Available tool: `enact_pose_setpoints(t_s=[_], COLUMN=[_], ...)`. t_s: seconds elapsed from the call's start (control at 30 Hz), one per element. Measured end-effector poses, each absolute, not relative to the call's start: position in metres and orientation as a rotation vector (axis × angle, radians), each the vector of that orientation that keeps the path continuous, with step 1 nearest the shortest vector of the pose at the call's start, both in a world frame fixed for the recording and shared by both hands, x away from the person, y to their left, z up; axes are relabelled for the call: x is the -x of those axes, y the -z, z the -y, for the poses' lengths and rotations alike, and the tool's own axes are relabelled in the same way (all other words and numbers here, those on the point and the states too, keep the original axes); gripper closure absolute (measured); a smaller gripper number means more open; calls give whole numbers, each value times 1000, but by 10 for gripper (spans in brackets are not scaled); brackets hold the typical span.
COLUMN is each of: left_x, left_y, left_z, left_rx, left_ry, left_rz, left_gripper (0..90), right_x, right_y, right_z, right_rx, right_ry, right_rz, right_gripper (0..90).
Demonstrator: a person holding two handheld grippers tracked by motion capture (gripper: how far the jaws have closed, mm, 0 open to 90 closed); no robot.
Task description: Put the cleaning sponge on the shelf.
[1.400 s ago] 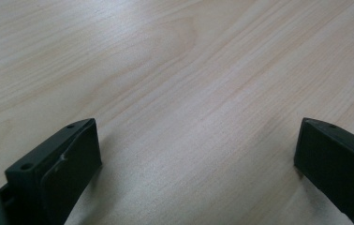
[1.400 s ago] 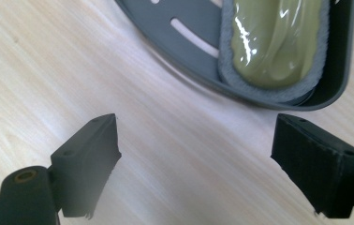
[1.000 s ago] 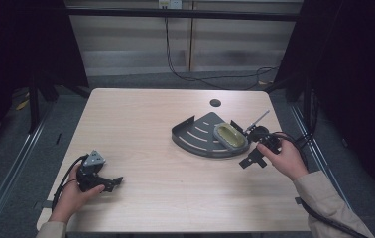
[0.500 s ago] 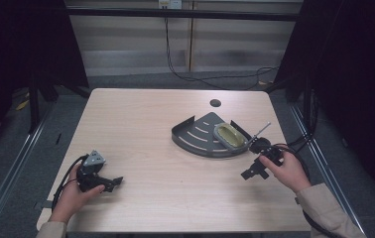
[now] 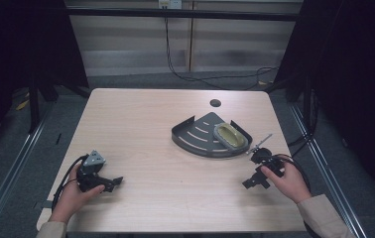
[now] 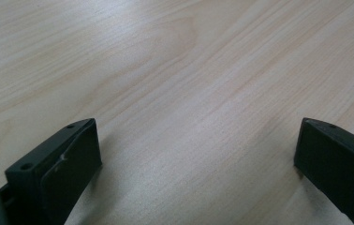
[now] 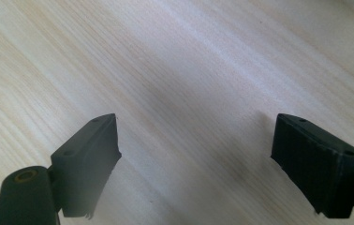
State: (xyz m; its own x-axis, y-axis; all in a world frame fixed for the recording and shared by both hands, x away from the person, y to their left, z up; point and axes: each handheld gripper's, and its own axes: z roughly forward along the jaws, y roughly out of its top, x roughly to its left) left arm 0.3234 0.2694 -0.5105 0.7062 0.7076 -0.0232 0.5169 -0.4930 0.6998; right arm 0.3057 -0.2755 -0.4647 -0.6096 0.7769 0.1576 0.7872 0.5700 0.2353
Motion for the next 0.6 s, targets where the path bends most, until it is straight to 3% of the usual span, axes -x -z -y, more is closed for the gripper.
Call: enact_pose_setpoints(t_s=[0.6], left_x=[-323], left_y=[510], left_z=[-269], left_rx=[-2206], left_ry=[-348], left_rz=[-928], left_gripper=[2], right_x=[-288], right_y=[479], right_z=[282], right_rx=[1332], right_ry=[578], right_rz=[2828], right_gripper=[132])
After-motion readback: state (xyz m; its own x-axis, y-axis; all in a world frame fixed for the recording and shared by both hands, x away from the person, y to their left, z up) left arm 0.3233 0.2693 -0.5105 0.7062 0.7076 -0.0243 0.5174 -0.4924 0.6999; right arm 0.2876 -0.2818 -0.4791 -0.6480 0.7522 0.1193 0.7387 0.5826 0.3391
